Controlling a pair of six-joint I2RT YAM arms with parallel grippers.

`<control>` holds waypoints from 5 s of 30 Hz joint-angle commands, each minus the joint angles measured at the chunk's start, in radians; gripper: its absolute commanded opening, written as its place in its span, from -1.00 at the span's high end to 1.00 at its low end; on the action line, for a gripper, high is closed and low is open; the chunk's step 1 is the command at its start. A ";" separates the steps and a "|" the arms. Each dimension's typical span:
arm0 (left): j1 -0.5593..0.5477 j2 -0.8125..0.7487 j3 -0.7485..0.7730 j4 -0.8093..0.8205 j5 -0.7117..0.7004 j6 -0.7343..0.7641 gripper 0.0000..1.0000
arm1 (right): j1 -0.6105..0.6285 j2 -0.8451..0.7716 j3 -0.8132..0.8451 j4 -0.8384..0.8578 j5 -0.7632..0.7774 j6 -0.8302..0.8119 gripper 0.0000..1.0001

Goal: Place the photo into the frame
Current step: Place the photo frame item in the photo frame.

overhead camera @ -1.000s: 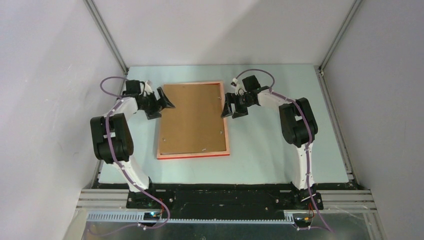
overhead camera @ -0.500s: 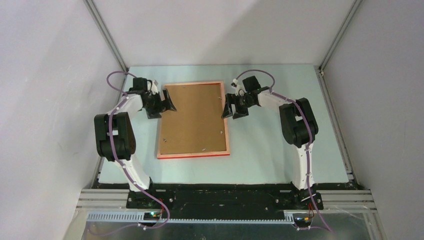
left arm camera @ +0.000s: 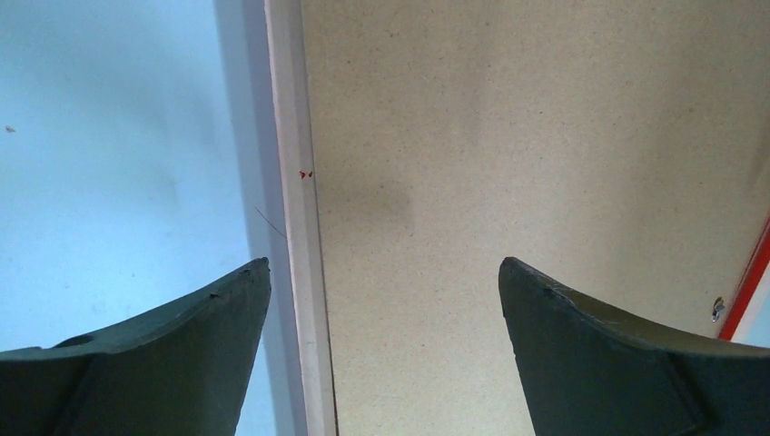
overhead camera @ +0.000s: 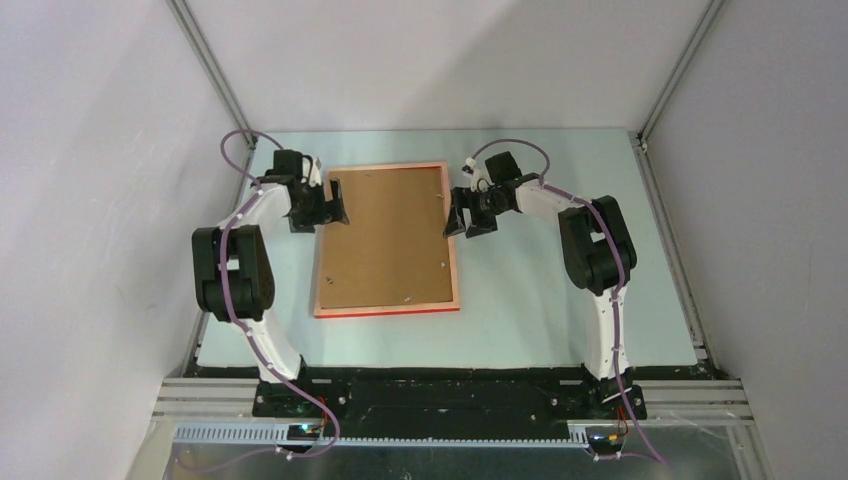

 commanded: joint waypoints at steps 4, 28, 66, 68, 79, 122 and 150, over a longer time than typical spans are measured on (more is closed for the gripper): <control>-0.013 0.052 0.099 0.001 -0.004 0.043 -0.99 | 0.006 -0.056 -0.005 -0.004 0.010 -0.018 -0.71; -0.061 0.203 0.226 0.004 0.053 0.017 -0.98 | 0.003 0.023 0.109 -0.036 -0.013 -0.017 -0.71; -0.281 0.201 0.270 0.005 -0.084 0.216 -0.98 | -0.028 0.138 0.222 -0.043 -0.153 -0.025 -0.71; -0.285 0.199 0.269 0.005 -0.085 0.217 -0.98 | -0.035 0.136 0.225 -0.040 -0.153 -0.017 -0.71; -0.285 0.189 0.263 -0.016 -0.132 0.237 -0.98 | -0.103 0.110 0.251 -0.040 -0.028 0.038 -0.71; -0.333 0.189 0.199 -0.087 0.094 0.122 -0.99 | -0.035 0.241 0.598 -0.240 0.267 -0.503 -0.62; -0.332 0.173 0.192 -0.085 0.122 0.107 -0.99 | -0.035 0.417 0.845 -0.444 0.287 -0.388 -0.63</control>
